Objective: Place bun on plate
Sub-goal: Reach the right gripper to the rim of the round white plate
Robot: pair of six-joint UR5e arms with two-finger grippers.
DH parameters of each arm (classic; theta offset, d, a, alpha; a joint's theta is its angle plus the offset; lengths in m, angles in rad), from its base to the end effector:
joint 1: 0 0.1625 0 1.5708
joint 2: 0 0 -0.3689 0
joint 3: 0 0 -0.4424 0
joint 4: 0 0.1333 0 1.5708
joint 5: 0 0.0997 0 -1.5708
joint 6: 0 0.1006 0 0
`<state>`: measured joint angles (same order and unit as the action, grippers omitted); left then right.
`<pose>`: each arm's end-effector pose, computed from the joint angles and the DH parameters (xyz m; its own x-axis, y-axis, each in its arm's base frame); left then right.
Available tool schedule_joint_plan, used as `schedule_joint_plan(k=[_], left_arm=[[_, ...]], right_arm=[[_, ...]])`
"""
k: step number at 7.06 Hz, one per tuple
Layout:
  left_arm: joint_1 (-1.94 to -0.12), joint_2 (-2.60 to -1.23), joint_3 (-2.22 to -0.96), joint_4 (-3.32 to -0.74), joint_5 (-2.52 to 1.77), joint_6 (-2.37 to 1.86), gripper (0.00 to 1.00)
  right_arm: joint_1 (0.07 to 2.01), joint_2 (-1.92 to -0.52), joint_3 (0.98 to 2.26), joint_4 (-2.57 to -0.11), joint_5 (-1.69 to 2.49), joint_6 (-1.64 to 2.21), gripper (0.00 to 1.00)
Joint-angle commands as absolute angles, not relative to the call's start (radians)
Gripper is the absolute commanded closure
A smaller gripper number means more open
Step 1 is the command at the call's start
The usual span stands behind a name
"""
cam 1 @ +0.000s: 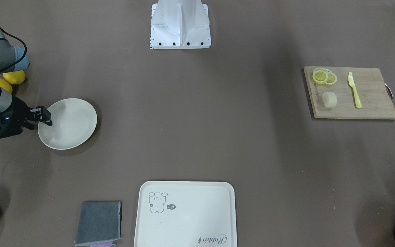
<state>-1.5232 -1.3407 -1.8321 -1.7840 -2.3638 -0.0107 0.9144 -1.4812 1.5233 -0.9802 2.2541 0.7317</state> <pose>-0.0391 -0.4743 0.5522 0.6932 0.1952 -0.6938 -0.0388 0.9713 0.2346 -0.3118 -0.5191 0.5153 0.6164 -0.1453 0.7739 0.1079 0.9891 0.0998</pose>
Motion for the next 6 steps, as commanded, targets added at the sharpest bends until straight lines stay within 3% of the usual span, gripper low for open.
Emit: schedule_joint_plan(k=[1, 6], left_arm=[[-1.523, -1.341, -1.833, -1.784, -2.364, -0.011, 0.02], [-1.525, -1.341, -1.830, -1.784, -2.364, -0.011, 0.02]], right_arm=[[0.910, -1.480, 1.529, -0.960, 2.256, 0.773, 1.00], [0.908, -1.461, 1.675, -0.959, 2.322, 0.976, 1.00]])
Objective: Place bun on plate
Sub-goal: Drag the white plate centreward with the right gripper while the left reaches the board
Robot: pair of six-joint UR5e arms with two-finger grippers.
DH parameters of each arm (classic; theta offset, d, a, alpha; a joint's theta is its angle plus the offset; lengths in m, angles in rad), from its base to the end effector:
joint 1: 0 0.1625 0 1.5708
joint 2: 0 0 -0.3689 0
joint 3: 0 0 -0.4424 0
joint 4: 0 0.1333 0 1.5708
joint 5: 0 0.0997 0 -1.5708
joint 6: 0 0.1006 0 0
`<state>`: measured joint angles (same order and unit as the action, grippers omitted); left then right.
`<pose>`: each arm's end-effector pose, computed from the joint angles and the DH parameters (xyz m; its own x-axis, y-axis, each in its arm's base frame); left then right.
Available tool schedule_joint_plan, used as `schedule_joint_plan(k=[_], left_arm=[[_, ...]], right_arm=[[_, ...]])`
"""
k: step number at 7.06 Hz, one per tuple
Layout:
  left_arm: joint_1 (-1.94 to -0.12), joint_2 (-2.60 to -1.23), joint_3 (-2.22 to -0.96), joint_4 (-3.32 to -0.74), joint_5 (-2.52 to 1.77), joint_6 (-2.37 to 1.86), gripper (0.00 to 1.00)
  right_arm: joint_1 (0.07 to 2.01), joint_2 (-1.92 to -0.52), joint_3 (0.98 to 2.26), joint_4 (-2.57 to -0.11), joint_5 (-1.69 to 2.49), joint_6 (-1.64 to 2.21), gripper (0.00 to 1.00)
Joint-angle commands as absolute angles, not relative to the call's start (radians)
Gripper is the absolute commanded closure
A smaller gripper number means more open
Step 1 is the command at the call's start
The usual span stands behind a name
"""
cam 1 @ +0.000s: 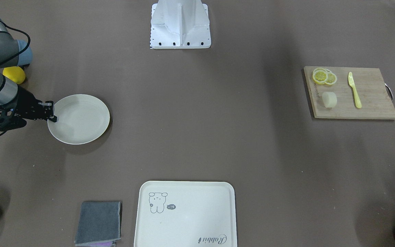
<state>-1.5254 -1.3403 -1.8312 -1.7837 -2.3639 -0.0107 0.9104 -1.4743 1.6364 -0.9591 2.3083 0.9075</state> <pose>-0.0402 -0.4740 0.5530 0.6936 0.1926 -0.6942 -0.0366 0.9718 0.2330 -0.3134 -0.5106 0.4419 0.5281 -0.0630 0.8468 0.0367 0.9980 0.0513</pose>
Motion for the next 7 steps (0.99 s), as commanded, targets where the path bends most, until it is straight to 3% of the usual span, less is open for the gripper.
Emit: schedule_joint_plan(k=[1, 4, 7], left_arm=[[-1.525, -1.341, -1.832, -1.783, -2.367, -0.014, 0.02], [-1.456, -1.380, -1.844, -1.792, -2.375, -0.202, 0.03], [-1.245, -1.387, -1.835, -2.024, -2.344, -0.587, 0.03]], right_arm=[[0.878, -1.418, 1.675, -0.934, 2.322, 1.047, 1.00], [0.674, -1.295, 1.657, -0.760, 2.248, 1.373, 1.00], [0.531, -1.211, 1.637, -0.749, 2.068, 1.505, 1.00]])
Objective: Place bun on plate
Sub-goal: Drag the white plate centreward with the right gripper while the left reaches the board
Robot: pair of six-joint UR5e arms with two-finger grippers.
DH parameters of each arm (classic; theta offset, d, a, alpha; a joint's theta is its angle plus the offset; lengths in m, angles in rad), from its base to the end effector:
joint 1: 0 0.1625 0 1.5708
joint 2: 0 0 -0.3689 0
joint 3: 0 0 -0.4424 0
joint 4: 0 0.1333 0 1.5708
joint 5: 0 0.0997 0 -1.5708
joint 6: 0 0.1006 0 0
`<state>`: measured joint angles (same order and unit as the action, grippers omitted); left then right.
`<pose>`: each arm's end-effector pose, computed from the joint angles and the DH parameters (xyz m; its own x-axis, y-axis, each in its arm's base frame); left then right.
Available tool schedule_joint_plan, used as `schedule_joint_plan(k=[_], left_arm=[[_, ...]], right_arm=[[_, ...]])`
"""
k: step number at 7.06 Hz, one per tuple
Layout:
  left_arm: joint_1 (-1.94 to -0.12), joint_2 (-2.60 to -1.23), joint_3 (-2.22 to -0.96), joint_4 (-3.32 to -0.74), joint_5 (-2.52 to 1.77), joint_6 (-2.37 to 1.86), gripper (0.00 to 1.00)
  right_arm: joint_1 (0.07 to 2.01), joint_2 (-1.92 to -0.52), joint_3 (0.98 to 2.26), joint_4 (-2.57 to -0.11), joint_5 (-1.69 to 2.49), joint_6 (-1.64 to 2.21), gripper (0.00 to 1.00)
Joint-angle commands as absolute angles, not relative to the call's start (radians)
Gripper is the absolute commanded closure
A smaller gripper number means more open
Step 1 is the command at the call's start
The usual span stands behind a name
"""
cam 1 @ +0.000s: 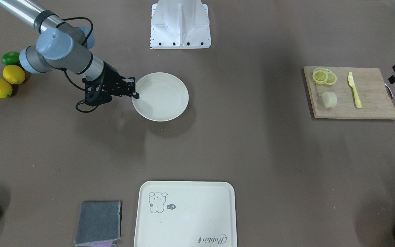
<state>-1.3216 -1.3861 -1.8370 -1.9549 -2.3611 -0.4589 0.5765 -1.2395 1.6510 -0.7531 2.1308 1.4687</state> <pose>0.0619 -0.4940 0.5076 0.6384 0.0492 -0.7681 0.0696 0.9902 0.1213 -0.4923 -0.4154 0.2690 0.2837 0.0814 0.9554 -0.0134 0.9966 -0.0810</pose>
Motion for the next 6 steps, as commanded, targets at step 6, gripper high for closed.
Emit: schedule_joint_plan(k=[6], left_arm=[[-0.898, -1.436, -1.804, -2.155, -2.113, -0.977, 0.05]], right_arm=[[0.520, -1.149, 1.559, -0.747, 2.039, 1.540, 1.00]])
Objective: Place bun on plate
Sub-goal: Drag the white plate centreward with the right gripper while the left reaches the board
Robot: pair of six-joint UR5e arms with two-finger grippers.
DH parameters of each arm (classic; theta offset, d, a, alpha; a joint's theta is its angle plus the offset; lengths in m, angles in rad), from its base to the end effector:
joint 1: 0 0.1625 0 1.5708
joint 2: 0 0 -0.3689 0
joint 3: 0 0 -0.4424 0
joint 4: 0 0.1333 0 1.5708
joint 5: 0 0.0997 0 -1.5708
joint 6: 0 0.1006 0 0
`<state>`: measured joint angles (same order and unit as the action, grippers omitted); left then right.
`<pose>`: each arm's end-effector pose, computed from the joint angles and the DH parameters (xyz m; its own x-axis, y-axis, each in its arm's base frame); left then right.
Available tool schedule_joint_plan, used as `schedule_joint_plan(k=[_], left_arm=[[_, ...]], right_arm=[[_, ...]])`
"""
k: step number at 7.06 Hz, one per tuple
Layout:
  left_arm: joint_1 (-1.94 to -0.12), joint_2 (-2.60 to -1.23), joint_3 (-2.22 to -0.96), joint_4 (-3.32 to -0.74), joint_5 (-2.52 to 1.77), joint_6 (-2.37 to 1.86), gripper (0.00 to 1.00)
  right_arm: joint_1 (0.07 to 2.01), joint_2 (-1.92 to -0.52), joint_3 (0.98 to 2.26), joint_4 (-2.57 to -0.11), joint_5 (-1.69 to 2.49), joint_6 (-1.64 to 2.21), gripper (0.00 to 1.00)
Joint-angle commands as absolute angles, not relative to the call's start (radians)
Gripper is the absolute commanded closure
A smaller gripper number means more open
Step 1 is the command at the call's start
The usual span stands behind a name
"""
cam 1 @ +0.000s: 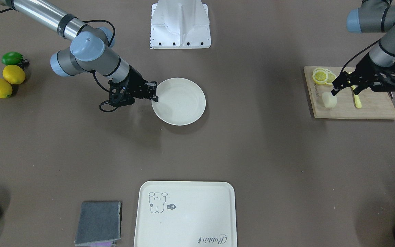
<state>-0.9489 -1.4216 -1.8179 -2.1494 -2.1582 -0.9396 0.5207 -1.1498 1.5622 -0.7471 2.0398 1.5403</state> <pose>0.2374 -0.4643 0.4869 0.6467 -0.0591 -0.7605 0.1149 0.9932 0.0206 -0.5406 -0.4113 0.2572 0.2871 0.1333 0.9486 -0.0647 0.9907 -0.1196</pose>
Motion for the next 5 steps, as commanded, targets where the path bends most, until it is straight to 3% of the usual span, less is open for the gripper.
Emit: schedule_joint_plan(k=[1, 2, 4, 5], left_arm=[[-0.887, -1.454, -1.783, -2.155, -2.100, -0.980, 0.07], [-0.887, -1.463, -1.743, -2.167, -2.100, -0.967, 0.07], [-0.879, -1.474, -1.698, -2.218, -2.098, -0.977, 0.11], [-0.879, -1.468, -1.709, -2.217, -2.100, -0.979, 0.23]], right_arm=[[0.520, -1.149, 1.559, -0.747, 2.039, 1.542, 1.00], [0.520, -1.147, 1.562, -0.746, 2.025, 1.540, 0.01], [0.520, -1.150, 1.562, -0.746, 1.994, 1.540, 0.01], [0.544, -1.147, 1.568, -0.746, 2.002, 1.545, 0.01]])
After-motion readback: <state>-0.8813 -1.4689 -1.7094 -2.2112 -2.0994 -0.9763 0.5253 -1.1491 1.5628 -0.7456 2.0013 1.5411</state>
